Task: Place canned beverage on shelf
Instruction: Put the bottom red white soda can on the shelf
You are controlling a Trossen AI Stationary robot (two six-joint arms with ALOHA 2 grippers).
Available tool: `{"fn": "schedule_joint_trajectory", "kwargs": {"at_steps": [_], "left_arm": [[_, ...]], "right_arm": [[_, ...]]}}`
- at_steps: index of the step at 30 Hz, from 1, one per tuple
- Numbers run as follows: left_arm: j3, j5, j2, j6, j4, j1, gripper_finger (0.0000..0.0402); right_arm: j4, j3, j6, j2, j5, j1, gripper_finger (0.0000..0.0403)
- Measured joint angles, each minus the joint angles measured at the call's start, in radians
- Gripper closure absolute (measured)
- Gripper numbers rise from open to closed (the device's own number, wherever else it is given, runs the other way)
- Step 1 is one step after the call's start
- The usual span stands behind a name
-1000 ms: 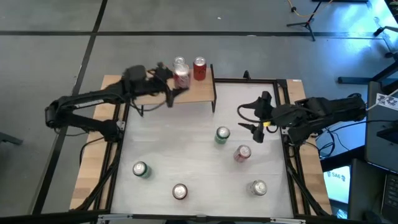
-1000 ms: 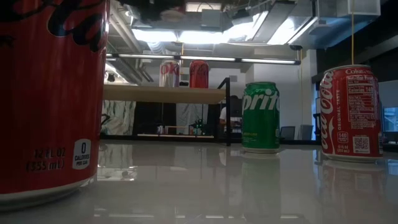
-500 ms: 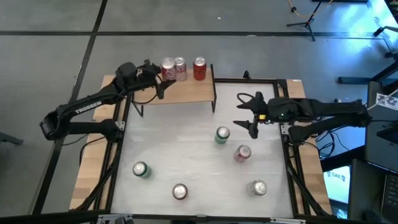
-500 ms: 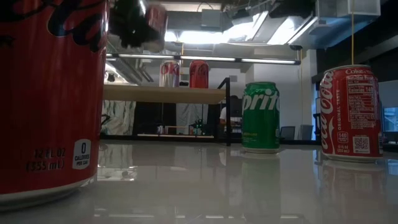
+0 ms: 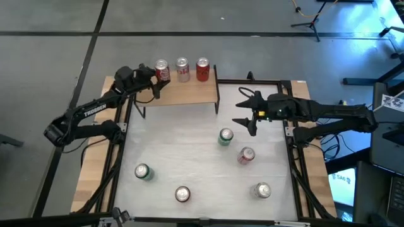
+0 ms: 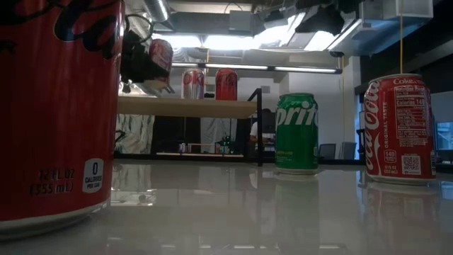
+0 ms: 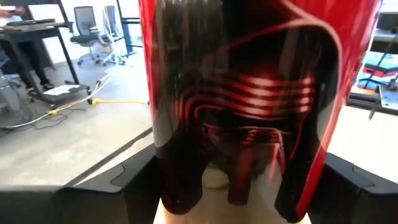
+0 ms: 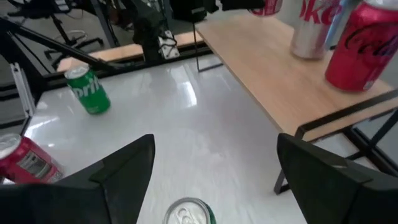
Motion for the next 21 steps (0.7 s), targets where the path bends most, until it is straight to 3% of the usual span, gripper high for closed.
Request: {"fn": "schedule_joint_trajectory", "kwargs": {"at_steps": [10, 21], "left_arm": [[-0.038, -0.035, 0.111, 0.005, 0.125, 0.006, 0.0117], [-0.038, -0.082, 0.181, 0.005, 0.125, 0.005, 0.0108]], "right_arm": [[0.041, -0.038, -0.004, 0.000, -0.091, -0.080, 0.0072], [0.039, -0.040, -0.033, 0.000, -0.112, -0.089, 0.0072]]}}
